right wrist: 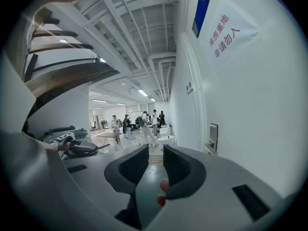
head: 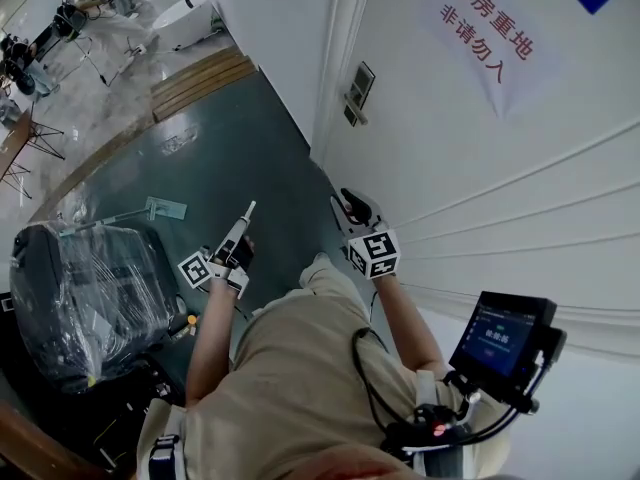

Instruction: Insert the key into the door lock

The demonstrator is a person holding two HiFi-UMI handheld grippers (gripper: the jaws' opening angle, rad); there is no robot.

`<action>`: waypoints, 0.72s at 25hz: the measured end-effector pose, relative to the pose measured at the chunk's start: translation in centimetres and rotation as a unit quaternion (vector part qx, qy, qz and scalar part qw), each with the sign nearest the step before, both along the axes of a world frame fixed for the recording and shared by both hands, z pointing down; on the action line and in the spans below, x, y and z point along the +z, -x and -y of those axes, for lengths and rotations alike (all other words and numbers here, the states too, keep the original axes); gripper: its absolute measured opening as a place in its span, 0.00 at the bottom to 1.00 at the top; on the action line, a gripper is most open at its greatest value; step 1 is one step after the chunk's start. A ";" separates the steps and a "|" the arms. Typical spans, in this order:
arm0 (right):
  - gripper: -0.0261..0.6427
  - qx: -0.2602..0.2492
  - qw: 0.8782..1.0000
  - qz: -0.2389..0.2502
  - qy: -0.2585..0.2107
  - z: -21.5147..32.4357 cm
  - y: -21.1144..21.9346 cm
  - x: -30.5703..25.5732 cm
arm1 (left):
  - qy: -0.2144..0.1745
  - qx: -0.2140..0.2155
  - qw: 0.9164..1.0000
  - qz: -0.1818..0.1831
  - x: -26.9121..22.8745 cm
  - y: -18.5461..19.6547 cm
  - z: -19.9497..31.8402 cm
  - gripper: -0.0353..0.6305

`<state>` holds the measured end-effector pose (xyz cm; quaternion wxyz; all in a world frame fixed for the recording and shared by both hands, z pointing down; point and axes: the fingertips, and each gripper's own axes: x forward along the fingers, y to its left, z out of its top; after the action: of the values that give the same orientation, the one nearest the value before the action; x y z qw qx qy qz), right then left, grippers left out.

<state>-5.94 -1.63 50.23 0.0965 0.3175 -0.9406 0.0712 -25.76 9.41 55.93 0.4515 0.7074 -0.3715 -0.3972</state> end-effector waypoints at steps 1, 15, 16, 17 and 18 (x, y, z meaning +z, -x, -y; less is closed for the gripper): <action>0.19 0.003 1.000 0.001 0.001 0.9 -0.4 -0.2 | 0.001 0.001 1.000 0.001 -0.2 -0.2 0.9 0.11; 0.19 -0.008 0.999 0.041 -0.009 10.1 -3.1 -3.9 | -0.008 0.019 1.000 0.014 -4.3 -4.7 11.7 0.11; 0.19 -0.008 0.999 0.045 -0.006 10.4 -3.5 -3.8 | -0.006 0.023 1.000 0.019 -4.0 -5.1 12.2 0.11; 0.19 -0.008 0.999 0.048 -0.002 10.8 -3.8 -3.7 | -0.005 0.026 0.999 0.024 -3.8 -5.5 12.6 0.10; 0.19 -0.009 0.999 0.050 0.001 11.2 -4.1 -3.5 | -0.006 0.028 0.999 0.029 -3.7 -5.8 13.1 0.10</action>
<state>-1.85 -12.87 46.72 0.0505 0.3053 -0.9469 0.0870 -20.00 -3.73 52.22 0.4476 0.7313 -0.3618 -0.3660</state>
